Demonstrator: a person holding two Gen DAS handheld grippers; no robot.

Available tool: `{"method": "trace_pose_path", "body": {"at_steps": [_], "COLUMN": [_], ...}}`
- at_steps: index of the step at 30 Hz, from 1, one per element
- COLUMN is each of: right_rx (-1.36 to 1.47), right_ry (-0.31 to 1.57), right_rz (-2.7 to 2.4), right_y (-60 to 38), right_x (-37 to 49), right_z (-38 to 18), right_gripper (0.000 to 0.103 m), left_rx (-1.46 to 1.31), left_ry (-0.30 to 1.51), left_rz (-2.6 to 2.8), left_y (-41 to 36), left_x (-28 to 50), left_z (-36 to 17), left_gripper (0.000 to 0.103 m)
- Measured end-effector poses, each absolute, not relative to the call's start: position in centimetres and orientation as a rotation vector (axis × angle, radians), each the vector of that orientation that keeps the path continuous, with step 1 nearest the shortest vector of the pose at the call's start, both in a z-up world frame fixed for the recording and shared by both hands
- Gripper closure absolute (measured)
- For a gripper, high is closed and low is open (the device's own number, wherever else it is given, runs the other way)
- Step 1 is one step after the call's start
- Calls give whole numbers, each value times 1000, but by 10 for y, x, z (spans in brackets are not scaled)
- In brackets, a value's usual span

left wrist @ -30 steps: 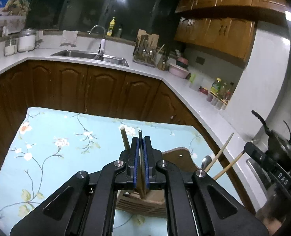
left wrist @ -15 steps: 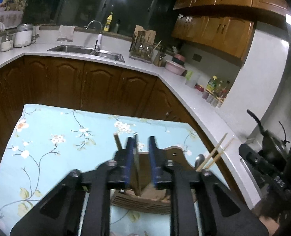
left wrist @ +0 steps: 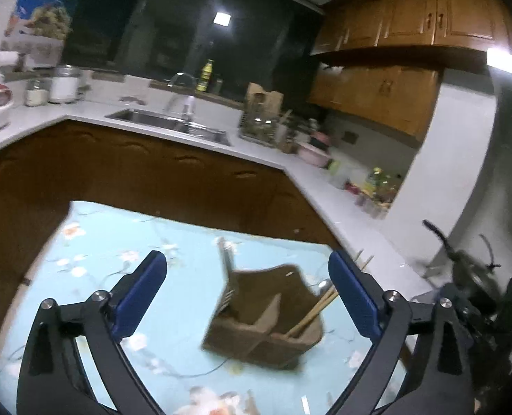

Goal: Organize utensils
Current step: 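Move both open tools back over the remaining chopsticks, then close the left tool on a metal chopstick while the right tool grasps another chopstick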

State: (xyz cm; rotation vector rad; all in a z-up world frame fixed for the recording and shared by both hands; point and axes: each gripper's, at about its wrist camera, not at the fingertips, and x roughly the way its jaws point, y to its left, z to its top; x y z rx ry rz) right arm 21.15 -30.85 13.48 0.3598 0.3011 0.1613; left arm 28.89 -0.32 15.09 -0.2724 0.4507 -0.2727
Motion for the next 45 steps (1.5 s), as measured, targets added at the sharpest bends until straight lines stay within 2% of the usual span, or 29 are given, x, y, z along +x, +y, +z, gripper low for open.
{"method": "trace_pose_path", "body": {"at_steps": [13,22,28,45], "right_rx": [354,300,237,254], "right_ry": [420,518,566,668], "right_rz": [141,76,31,41], "right_y": [-317,-318,-315,-316], "right_x": [124,85,78,105], "right_z": [86,43,16,-7], "right_gripper": [2,2,2,2], "left_rx": [-307,-312,-281,-223], "left_ry": [616,734,795,898], "left_rz": [-172,-162,-165,-176], "left_y": [40,34,21,-3], "left_x": [203,163,158,180], "left_z": [72,24,6,-20], "left_gripper": [4,4,4,4]}}
